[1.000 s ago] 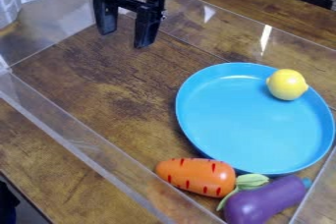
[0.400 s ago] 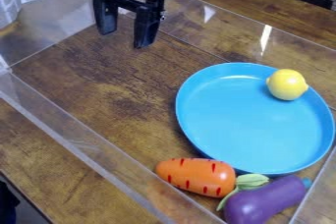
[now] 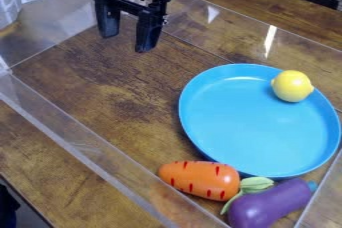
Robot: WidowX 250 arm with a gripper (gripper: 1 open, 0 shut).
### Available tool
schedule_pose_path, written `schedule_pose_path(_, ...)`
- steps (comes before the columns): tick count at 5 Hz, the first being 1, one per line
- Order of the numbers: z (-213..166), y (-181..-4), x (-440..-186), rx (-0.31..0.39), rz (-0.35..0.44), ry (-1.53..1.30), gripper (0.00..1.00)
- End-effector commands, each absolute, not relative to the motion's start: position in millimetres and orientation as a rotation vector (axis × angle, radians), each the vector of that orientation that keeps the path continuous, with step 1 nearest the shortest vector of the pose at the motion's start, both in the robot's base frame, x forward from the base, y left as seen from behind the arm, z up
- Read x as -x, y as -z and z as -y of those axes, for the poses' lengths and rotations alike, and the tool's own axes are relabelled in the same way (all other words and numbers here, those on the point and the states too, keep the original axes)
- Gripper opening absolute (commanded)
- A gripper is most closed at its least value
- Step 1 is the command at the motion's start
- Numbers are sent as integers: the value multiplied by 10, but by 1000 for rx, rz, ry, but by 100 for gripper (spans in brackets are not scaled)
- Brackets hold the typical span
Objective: Remove the carrot from the blue tray and put it on the table
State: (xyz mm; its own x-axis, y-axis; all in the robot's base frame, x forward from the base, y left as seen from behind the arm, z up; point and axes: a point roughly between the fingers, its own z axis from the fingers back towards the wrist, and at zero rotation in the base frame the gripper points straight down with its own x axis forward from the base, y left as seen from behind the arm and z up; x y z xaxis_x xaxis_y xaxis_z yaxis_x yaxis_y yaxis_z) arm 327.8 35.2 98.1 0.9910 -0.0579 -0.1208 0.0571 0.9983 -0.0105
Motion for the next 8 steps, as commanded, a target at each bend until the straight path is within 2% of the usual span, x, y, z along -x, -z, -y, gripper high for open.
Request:
schedule_pose_path(1,-428,-1084,-3358,0,-74,49,100)
schedule_pose_path(8,-116,-680,-3303,27,-184,196,100)
